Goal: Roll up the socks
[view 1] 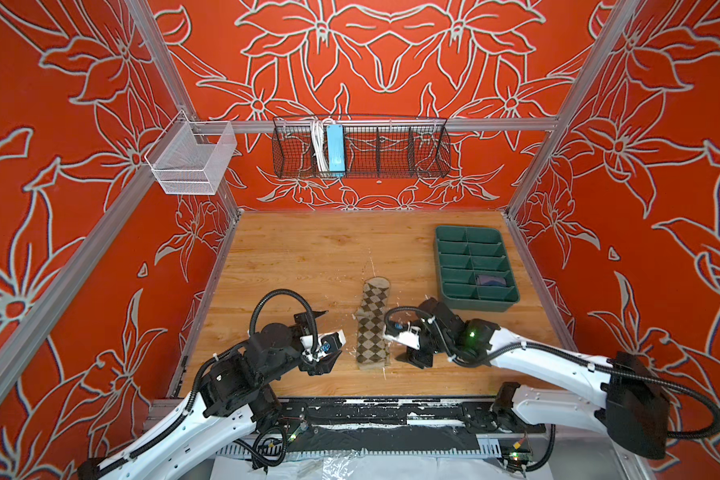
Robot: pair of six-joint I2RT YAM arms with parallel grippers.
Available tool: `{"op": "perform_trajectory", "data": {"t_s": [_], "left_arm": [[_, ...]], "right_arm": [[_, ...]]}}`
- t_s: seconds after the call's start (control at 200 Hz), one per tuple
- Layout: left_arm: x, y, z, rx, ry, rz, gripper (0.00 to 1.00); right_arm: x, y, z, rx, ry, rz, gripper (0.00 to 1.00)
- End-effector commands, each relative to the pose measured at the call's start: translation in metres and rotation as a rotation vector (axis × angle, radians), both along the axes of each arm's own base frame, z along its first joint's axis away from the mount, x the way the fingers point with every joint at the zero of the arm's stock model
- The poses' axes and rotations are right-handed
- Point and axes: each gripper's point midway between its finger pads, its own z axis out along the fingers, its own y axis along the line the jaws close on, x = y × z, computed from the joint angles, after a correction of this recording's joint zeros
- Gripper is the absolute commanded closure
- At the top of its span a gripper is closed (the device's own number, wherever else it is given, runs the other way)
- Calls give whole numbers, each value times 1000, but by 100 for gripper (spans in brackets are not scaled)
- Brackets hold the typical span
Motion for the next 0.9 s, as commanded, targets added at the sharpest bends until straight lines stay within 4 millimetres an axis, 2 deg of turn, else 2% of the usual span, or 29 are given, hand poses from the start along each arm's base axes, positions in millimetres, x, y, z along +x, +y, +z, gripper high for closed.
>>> {"op": "perform_trajectory", "data": {"t_s": [0.0,0.28,0.455,0.57,0.681,0.896], "left_arm": [[-3,3,-5,43,-31,-21,2],[-7,3,-10,27,-6,-26,8],[-9,5,-11,14,-7,-21,10],[-9,6,-15,11,-2,-17,10],[-9,6,-14,4,-7,-17,11],[-11,9,-10,-3,-10,-11,11]], "right_arm": [[-4,20,13,47,-244,237,39],[-22,41,-27,-102,-357,412,42],[-18,51,-42,-160,-421,424,48],[-12,49,-51,-209,-434,409,59],[-8,49,-55,-238,-433,391,76],[1,47,-68,-323,-400,347,85]]}}
